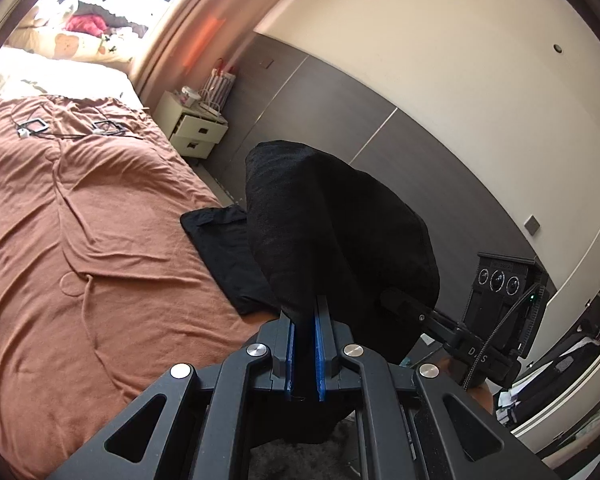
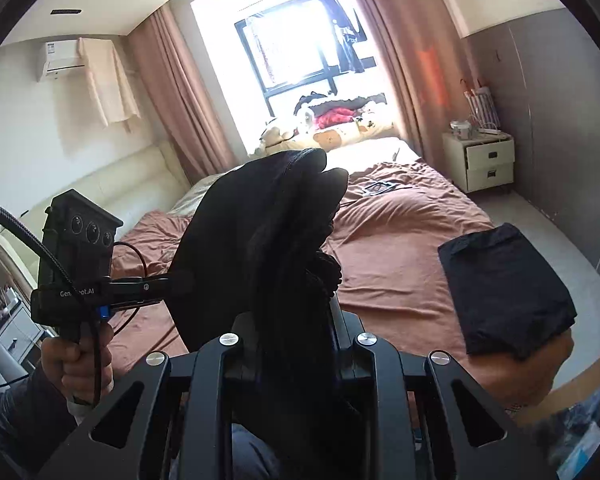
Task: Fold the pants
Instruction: 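Carry the black pants bundle with both grippers toward the bed corner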
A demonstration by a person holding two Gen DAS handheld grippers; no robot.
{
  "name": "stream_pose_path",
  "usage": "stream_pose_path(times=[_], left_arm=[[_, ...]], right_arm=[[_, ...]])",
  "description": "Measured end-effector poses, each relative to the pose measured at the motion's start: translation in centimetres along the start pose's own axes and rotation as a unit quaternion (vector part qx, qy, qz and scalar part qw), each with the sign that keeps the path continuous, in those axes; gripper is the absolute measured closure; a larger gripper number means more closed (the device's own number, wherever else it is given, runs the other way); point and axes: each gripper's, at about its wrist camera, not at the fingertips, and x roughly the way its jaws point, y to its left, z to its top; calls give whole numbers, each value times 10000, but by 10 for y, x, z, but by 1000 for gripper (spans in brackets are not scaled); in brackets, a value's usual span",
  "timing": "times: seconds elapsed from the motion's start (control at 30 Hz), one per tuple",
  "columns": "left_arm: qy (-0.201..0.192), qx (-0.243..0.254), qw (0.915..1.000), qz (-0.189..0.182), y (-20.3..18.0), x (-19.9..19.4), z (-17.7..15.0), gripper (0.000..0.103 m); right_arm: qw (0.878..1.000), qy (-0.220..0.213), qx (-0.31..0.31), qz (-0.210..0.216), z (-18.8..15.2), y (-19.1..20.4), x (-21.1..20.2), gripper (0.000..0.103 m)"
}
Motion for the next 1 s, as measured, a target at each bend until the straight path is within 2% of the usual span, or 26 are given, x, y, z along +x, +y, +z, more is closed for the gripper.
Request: stream_pose_path(times=[0.33,0.53,0.73,1.0], left_arm=[[283,153,9986,-415,-18,89,20,95],[480,188,9974,-511,-23,134,29,94],[648,172,9961,-578,-15,178,37,95],[840,-37,9946,-611,13,230,42,95]], right_arm=[[9981,-121,-203,-563,0,-7,-18,83],[9962,-139,-263,-814,3,-8,-21,83],[9941,-48,-349,-1027,1,-6,-12,83],[9924,146,-356,-1168,-10,2,16,83]])
